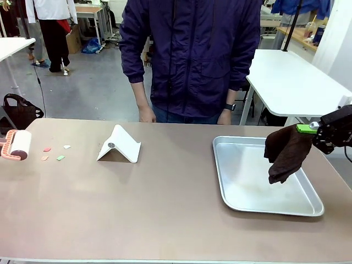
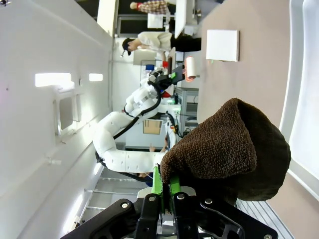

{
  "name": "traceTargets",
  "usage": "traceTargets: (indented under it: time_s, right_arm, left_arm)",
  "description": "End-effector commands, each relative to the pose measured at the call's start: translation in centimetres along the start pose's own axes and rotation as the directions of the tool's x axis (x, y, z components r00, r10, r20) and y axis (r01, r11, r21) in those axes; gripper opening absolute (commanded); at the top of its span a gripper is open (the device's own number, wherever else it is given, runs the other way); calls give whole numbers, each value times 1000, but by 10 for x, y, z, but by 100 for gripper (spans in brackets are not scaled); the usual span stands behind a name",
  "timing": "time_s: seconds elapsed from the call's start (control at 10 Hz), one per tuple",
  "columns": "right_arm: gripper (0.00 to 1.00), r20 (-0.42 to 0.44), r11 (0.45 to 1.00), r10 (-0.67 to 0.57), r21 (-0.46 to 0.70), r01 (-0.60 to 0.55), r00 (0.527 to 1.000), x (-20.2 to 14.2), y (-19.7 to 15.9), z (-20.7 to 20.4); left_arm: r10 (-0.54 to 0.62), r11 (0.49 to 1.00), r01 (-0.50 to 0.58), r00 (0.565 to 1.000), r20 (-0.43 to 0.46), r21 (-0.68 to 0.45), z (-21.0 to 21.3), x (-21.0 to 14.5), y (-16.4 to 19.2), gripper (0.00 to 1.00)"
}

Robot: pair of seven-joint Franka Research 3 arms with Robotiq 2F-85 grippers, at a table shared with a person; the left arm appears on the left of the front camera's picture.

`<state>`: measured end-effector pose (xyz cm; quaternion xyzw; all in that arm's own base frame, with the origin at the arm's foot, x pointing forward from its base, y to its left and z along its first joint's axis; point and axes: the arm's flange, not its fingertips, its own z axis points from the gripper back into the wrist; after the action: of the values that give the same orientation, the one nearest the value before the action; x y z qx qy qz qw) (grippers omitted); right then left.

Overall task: Clean the surface of the table.
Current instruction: Clean the area not pointed to by the person.

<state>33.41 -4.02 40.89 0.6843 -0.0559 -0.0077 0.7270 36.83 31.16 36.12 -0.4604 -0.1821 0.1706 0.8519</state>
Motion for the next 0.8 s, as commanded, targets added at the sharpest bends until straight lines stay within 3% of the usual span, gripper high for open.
traceTargets:
  time_s: [0.0,0.4,0.7]
  right_arm:
    - [6,-4,1000,10,9,-10,1000,1,4,2]
    - [6,-4,1000,10,9,-10,1000,1,4,2]
    - [6,-4,1000,10,9,-10,1000,1,4,2]
  left_arm:
    - [-3,998,1,999,44,64,-14,-5,-1,22]
    - [-3,993,-4,998,56,117,-37,-1,7,22]
    - [96,986,-101,994,44,132,-48,9,24,22]
